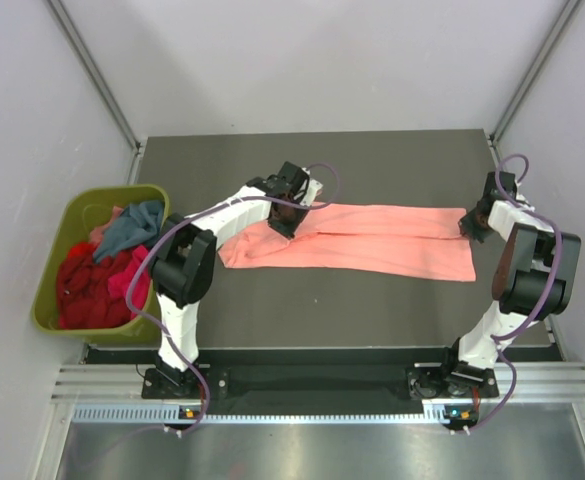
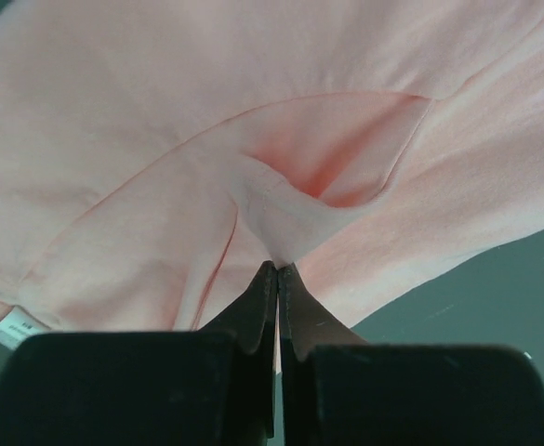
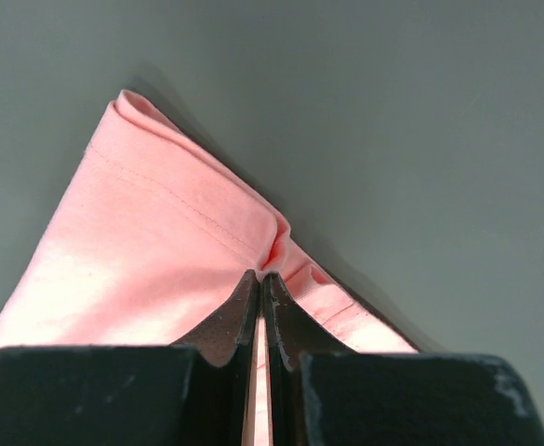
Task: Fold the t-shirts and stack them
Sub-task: Fold the tshirt
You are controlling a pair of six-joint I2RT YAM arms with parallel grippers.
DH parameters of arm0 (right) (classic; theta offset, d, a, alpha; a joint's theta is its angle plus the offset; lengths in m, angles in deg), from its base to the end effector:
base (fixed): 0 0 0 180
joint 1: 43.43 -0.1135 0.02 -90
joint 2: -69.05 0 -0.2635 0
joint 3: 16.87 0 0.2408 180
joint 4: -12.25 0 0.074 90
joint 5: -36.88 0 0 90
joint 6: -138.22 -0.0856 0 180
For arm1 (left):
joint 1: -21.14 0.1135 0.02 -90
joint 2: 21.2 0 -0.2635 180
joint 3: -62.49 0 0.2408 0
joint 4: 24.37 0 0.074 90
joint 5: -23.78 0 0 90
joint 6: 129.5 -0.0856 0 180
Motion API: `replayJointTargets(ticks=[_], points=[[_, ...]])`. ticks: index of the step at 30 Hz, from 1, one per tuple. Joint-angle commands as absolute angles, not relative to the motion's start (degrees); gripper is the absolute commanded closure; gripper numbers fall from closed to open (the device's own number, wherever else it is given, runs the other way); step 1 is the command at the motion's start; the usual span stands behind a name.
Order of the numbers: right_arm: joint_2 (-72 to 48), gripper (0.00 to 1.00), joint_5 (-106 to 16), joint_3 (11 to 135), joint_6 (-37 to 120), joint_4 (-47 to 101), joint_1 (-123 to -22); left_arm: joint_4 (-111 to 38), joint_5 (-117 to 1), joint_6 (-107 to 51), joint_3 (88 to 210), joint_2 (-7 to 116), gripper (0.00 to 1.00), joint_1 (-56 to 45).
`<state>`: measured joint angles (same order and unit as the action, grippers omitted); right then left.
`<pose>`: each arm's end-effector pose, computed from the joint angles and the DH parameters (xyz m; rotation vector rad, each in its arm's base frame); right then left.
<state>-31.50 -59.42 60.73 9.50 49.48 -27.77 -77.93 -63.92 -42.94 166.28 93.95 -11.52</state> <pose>0.3529 -0.1087 0.1406 1.2268 2.3045 -0.0018 0.3649 -0.2380 0.1601 0.8545 2.5830 -0.2055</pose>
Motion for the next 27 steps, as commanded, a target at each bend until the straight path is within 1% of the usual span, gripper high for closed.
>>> replayJointTargets(ticks=[1, 8, 16, 19, 20, 24, 27], points=[[-30.0, 1.0, -59.36, 62.95, 10.43, 48.91, -26.56, -79.58, -67.89, -42.75, 167.62, 89.37, 1.0, -11.38], [-29.3, 1.0, -59.18, 63.03, 11.31, 48.91, -25.86, -80.54, -69.56, -42.31, 168.15, 89.36, 1.0, -11.47], [-28.42, 1.0, -58.92, 60.06, 11.57, 48.3, -25.33, -82.47, -66.49, -41.79, 168.85, 91.56, 1.0, -11.47], [-28.5, 0.95, -58.39, 59.08, 11.66, 47.77, -25.33, -84.41, -66.48, -41.35, 169.29, 93.23, 0.82, -11.64], [-28.68, 0.92, -58.48, 59.25, 11.75, 48.21, -25.33, -84.85, -66.48, -40.91, 169.55, 93.58, 0.76, -11.73], [-28.25, 0.85, -60.58, 60.92, 12.01, 52.5, -25.33, -86.25, -69.11, -39.68, 171.75, 94.11, 0.69, -11.73], [-26.66, 0.8, -62.43, 62.33, 12.27, 55.94, -25.15, -86.43, -75.61, -36.69, 174.99, 95.51, 0.67, -11.21]])
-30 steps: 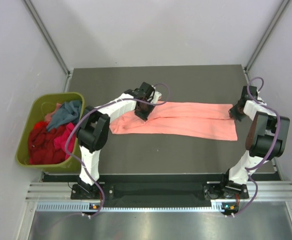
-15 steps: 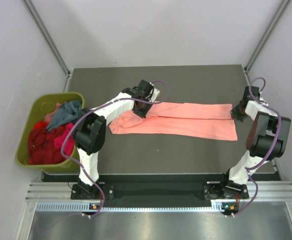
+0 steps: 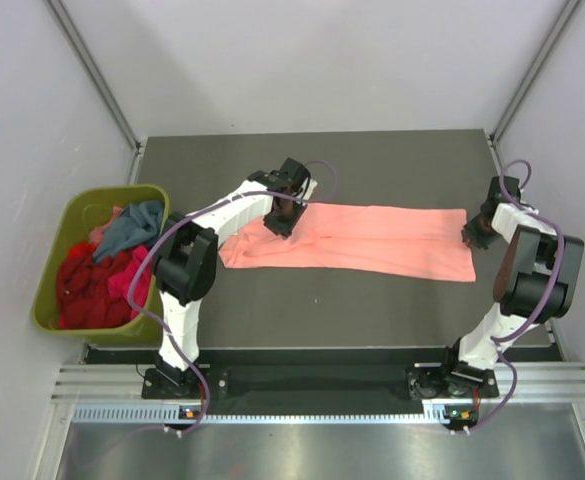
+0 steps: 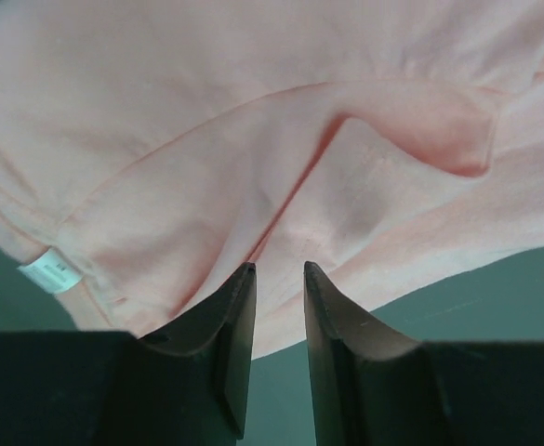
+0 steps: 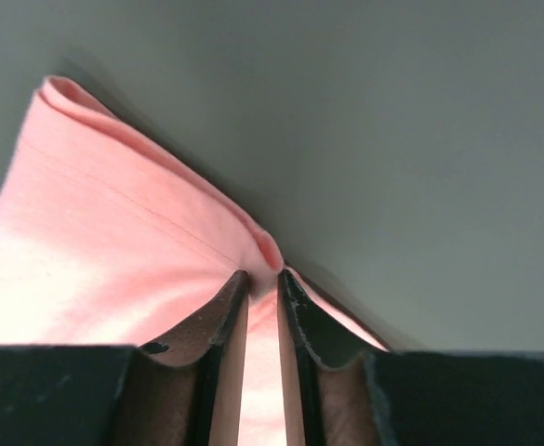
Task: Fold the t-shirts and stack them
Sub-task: Fold the tshirt
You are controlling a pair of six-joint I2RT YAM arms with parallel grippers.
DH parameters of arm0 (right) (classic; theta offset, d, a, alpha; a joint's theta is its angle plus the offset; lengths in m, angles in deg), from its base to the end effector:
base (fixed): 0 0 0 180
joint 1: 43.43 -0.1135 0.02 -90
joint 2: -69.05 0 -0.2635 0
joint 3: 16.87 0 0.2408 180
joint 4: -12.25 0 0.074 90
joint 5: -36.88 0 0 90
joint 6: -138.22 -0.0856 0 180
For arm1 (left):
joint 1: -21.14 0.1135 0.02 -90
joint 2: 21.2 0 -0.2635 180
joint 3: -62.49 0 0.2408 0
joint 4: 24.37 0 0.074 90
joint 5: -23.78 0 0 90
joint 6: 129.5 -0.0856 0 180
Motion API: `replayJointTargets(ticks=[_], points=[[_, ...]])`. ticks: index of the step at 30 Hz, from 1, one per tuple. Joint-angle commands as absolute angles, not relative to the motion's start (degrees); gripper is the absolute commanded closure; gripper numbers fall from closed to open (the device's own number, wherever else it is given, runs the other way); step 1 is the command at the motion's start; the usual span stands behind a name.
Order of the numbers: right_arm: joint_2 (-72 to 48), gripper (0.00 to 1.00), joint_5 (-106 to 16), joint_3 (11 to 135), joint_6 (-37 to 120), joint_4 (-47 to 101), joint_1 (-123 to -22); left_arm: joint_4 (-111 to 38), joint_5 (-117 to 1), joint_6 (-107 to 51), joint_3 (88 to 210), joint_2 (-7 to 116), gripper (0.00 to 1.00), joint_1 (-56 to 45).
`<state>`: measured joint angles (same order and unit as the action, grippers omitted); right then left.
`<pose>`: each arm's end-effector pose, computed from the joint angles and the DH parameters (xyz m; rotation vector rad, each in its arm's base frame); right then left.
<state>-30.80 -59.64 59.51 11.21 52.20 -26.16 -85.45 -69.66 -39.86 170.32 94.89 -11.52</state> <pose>0.3381 -0.1153 0.1350 1.2478 2.3555 -0.0417 0.3652 -0.2280 0.1664 0.7749 2.6679 -0.0607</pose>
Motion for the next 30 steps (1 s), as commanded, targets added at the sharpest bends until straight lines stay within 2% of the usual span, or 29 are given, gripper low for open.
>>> replayJointTargets(ticks=[1, 5, 14, 24, 30], points=[[-26.05, 0.79, -62.44, 62.77, 12.71, 56.99, -25.15, -86.87, -77.19, -35.99, 177.53, 96.21, 0.67, -10.94], [-26.57, 0.74, -60.17, 65.31, 14.29, 58.14, -25.15, -88.19, -80.55, -33.35, 184.13, 102.0, 0.68, -8.92], [-32.72, 0.73, -48.47, 66.64, 19.83, 46.73, -25.94, -87.76, -76.85, -31.33, 195.74, 112.82, 0.71, -2.51], [-41.34, 0.73, -52.85, 69.18, 21.68, 40.48, -25.94, -86.78, -78.97, -29.3, 197.84, 117.84, 0.71, 3.03], [-35.3, 0.71, -51.98, 70.77, 23.7, 42.49, -27.52, -91.52, -78.26, -30.71, 201.73, 113.46, 0.71, 2.95]])
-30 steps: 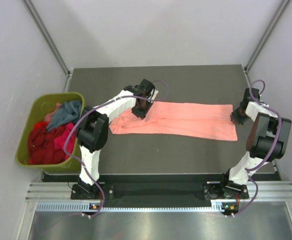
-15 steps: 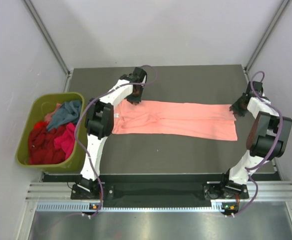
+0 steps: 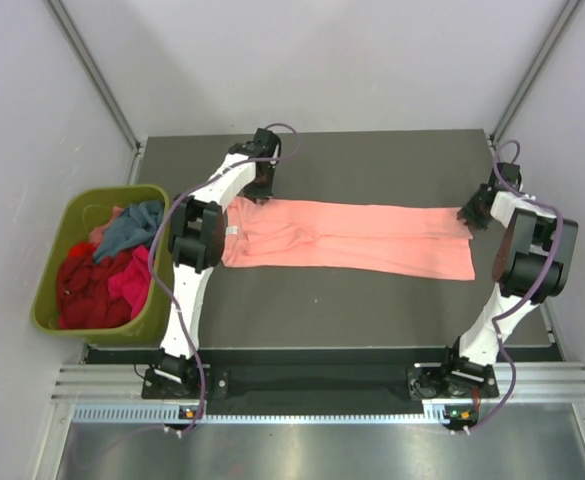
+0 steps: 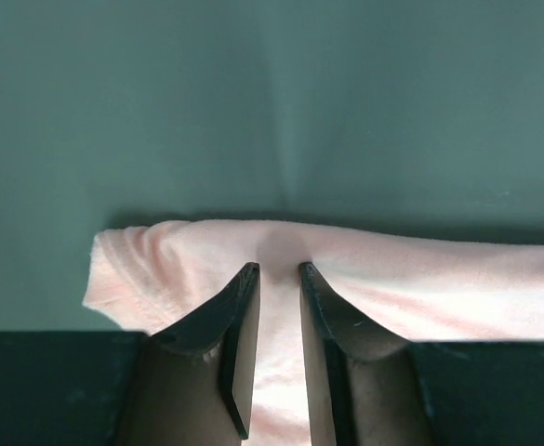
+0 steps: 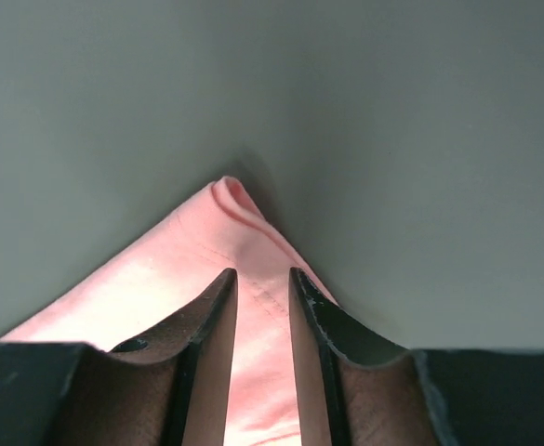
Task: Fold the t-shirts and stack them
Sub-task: Fold the tshirt
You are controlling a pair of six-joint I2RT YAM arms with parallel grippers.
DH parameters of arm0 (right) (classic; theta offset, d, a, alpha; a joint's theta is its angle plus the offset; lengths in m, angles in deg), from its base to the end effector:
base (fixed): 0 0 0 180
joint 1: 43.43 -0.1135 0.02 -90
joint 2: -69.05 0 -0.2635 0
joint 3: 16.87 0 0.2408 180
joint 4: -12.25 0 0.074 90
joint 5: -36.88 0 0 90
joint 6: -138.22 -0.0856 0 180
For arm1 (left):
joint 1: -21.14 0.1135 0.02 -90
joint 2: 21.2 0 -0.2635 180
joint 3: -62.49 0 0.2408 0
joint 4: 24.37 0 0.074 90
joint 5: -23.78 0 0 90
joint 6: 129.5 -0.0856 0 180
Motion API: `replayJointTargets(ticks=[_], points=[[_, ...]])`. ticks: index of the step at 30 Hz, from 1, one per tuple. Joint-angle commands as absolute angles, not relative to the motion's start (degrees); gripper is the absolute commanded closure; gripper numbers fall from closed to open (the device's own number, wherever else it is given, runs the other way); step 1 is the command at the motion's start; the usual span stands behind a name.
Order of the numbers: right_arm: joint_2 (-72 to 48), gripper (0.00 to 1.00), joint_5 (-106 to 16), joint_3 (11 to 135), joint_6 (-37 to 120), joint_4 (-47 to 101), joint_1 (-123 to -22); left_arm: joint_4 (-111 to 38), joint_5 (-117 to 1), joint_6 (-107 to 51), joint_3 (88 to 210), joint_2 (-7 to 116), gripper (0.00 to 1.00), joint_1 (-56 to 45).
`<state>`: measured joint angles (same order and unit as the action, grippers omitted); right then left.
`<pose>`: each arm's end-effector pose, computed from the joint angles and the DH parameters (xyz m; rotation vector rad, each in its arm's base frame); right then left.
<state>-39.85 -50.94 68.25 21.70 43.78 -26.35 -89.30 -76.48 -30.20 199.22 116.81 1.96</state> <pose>0.3991 -0.1192 0.1345 0.9289 2.3630 0.1134 0.4965 -0.1566 0.1396 0.1813 2.6892 0.0949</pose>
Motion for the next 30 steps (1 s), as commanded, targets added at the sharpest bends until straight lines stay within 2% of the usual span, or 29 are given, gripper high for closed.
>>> replayJointTargets(ticks=[1, 5, 6, 11, 17, 24, 30], points=[[-33.97, 0.7, -51.98, 70.86, 23.61, 42.93, -28.14, -91.88, -78.18, -30.19, 201.03, 110.05, 0.7, 2.86], [-28.52, 0.66, -50.75, 70.07, 23.79, 44.87, -32.52, -90.31, -74.5, -29.13, 191.29, 99.67, 0.67, 2.86], [-26.85, 0.65, -49.7, 69.2, 24.05, 44.35, -35.23, -89.69, -70.31, -29.04, 186.22, 97.65, 0.67, 2.86], [-26.83, 0.61, -39.07, 69.1, 25.55, 40.13, -46.39, -88.1, -62.44, -28.25, 173.79, 88.32, 0.67, 2.77], [-34.38, 0.59, -35.11, 76.99, 26.51, 36.61, -62.13, -88.64, -59.29, -28.25, 162.54, 86.38, 0.67, 2.95], [-48.0, 0.56, -32.2, 87.72, 27.92, 37.05, -70.32, -85.99, -58.75, -26.67, 157.52, 86.2, 0.66, 2.95], [-53.28, 0.55, -29.04, 90.89, 29.5, 37.14, -73.66, -84.06, -59.63, -26.58, 155.49, 85.85, 0.66, 3.21]])
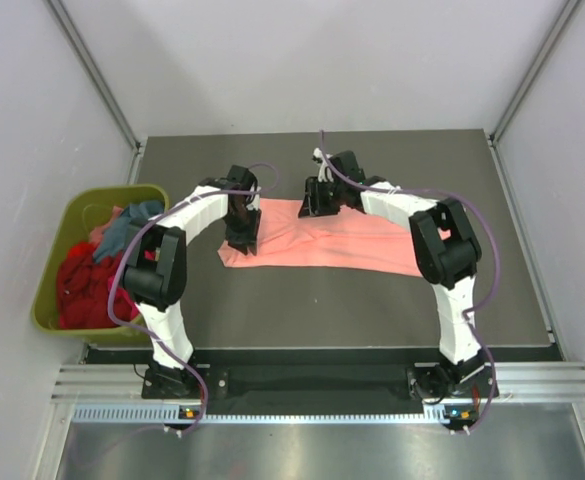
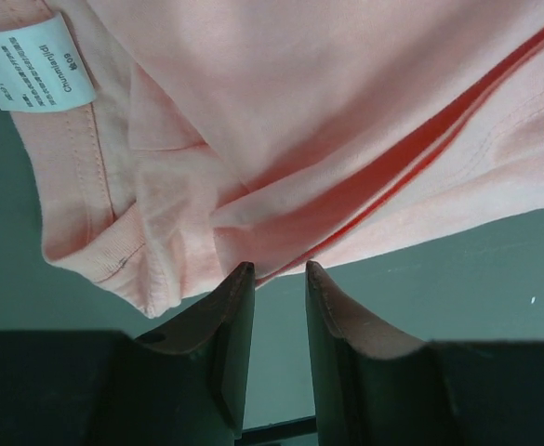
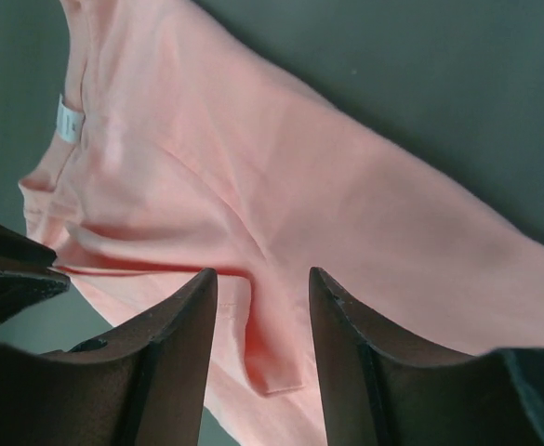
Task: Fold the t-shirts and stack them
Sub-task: Fold the tshirt
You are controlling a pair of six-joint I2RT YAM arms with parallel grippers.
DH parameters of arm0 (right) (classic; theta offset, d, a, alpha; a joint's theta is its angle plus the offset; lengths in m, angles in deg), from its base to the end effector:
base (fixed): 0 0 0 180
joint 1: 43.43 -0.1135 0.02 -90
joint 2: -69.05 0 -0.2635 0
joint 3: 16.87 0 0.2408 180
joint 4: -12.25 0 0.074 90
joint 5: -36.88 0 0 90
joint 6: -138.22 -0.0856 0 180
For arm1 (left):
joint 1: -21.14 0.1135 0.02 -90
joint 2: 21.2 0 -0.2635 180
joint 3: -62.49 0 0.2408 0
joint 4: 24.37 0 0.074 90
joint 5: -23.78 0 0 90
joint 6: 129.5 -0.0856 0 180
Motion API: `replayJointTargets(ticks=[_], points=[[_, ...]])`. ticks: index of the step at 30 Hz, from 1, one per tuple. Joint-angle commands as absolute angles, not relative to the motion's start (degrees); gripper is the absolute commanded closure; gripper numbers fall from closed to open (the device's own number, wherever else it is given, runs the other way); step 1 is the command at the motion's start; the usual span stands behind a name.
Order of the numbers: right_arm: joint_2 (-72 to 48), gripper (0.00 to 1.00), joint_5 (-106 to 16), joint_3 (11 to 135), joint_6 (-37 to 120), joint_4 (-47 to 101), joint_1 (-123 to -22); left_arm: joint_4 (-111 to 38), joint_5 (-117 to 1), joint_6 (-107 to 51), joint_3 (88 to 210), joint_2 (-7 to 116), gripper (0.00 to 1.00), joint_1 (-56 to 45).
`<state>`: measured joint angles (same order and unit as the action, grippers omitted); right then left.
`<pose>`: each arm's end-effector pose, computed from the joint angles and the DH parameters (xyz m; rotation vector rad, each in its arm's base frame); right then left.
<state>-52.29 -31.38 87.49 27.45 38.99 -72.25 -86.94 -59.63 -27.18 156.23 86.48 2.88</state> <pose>0.4213 0.2680 0.1621 -0.3686 2.4043 0.8571 0.3491 -0.1255 0.1519 0.1720 2.9291 -0.2545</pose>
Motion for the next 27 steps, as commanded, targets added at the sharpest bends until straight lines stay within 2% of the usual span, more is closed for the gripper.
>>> replayJointTargets(ticks=[1, 8, 13, 27], points=[[-53.64, 0.55, -28.08, 90.98, 30.02, 37.14, -74.02, -83.89, -59.89, -26.49, 155.41, 86.28, 0.66, 3.39], [-55.58, 0.56, -28.16, 92.48, 33.81, 39.42, -76.74, -83.27, -61.91, -25.88, 156.8, 86.64, 0.74, 4.53], [-55.05, 0.58, -29.21, 91.16, 33.98, 39.59, -76.75, -83.62, -61.56, -26.23, 159.01, 87.96, 0.99, 4.71], [-54.35, 0.6, -30.71, 88.97, 35.74, 40.39, -76.92, -83.71, -61.21, -26.49, 160.85, 89.1, 1.0, 4.62]])
